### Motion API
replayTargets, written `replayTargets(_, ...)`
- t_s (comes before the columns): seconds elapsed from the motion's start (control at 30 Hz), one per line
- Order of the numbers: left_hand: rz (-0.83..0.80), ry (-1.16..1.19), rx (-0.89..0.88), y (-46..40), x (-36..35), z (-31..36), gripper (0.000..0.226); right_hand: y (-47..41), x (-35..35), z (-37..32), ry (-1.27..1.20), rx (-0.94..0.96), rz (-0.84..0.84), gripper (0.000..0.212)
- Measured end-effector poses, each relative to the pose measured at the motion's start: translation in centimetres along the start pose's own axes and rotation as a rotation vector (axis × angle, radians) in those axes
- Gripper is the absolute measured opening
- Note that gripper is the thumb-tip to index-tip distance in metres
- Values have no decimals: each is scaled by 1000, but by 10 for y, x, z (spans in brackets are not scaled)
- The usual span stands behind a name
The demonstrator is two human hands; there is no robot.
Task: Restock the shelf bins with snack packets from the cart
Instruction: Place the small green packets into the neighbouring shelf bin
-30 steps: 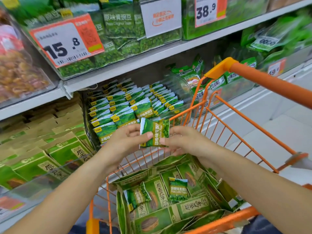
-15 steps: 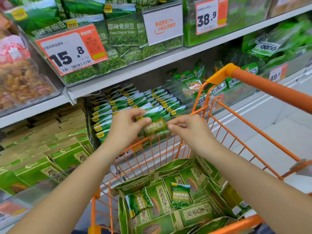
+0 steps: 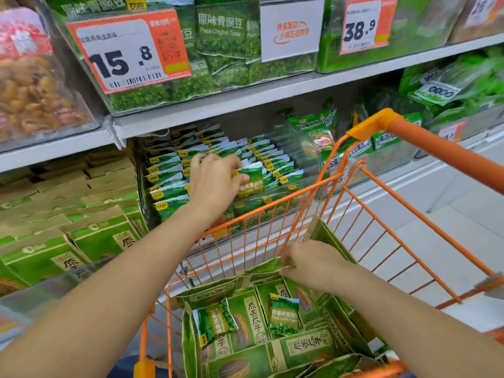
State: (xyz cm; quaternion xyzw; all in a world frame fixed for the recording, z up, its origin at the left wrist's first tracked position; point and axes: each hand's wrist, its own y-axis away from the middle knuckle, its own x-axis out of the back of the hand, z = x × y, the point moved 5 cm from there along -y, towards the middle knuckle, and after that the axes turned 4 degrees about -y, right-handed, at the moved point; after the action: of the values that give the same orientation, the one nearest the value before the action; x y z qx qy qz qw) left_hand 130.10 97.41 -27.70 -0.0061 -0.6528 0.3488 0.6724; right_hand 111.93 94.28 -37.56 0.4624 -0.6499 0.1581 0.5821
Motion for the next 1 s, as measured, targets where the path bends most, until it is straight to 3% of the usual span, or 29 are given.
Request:
replayTargets(0.17,-118,-178,-50,5,-7,-1,33,-11,-35,1,226,38,-416,38)
replayTargets(0.33,131,-30,-147,35,-12,-6,36,-33,-72,-4,378,166,-427,44)
replayTargets(0.43,146,156,-136,50,-15,-14,35,-32,-96,0,479,127,-519,65)
replayTargets(0.53,145,360,-37,49,-10,-26,34,-31,-101,-1,481,149,-547,58)
replayTargets(0.67,144,428,-4,49,-5,-31,36,-27,-65,-15,119,174,-477,43)
replayTargets(0.87,189,537,-76,52,15,-18,26,5,26,-26,-674,244,-59,16)
replayTargets(0.9,105,573,-122,53,19,-10,26,12,36,-26,-787,243,3,14)
replayTargets(1.0,-360,699,-188,62,14,17,30,16,54,-21,-898,273,127,9)
